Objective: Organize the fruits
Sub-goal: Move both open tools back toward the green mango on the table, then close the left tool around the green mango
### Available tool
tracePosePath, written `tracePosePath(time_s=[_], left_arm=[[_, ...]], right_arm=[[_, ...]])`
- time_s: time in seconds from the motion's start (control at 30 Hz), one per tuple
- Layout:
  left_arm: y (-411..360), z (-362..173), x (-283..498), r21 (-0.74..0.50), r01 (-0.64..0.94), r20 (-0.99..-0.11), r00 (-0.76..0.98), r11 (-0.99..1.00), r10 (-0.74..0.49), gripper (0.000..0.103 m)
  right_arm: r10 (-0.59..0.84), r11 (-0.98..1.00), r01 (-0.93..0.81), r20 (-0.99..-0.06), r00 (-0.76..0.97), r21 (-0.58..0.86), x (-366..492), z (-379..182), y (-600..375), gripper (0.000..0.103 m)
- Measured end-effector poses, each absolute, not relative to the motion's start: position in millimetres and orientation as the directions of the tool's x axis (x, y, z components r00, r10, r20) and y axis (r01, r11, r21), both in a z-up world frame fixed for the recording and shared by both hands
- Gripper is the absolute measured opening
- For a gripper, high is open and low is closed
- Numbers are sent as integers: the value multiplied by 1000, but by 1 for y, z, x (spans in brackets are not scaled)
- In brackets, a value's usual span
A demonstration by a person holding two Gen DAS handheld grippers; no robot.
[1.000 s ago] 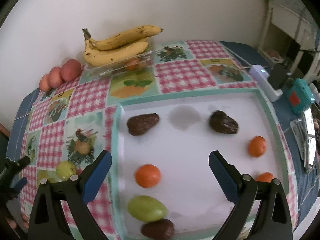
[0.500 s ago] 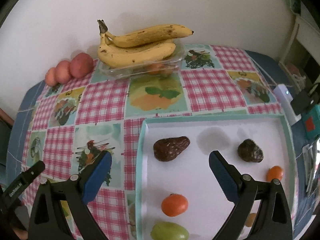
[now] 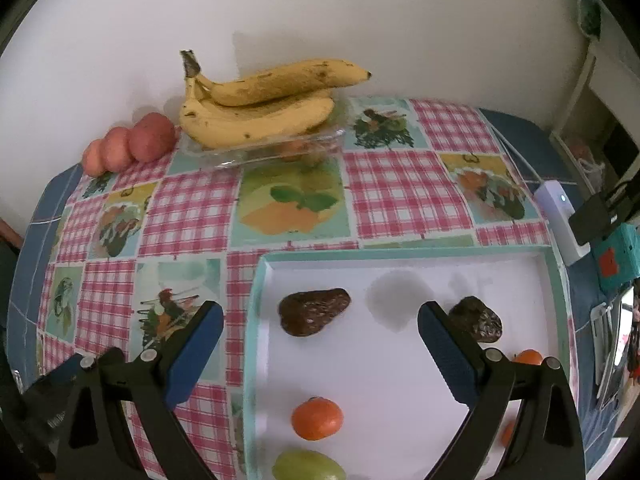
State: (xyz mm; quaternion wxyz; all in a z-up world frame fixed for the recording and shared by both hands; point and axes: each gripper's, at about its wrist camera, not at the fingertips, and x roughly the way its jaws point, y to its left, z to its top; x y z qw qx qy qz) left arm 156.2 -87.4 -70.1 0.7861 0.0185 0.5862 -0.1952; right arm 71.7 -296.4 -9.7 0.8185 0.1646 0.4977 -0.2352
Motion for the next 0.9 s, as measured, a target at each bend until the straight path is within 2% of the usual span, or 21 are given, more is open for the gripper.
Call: tracePosePath(time_s=[0.2,0.4,0.63,0.7,0.9], left_arm=[[-110,-84,144,-168,398,-945,196,902,-262,102],[-123,-97,134,-11,458,-955,258,889,-144,103],[-117,-97,136,-12,463,-952,266,886,-152,102],[-115,-96,135,-19,471,-952,260,882,-159,101],[-112,-86,136,-56,491,-947,251,869,-203,87]], right_arm=[[-219,822,567,-887,407,57,67,-7,-304,98],[-219,822,567,-888,403,55,68,-8,-303,98],[-215,834,550,-891,401,46,73,-9,-296,98],[-217,836,548,-890,401,43,73,-9,-294,98],[-216,845,534,-892,396,33,78,-10,-287,98]])
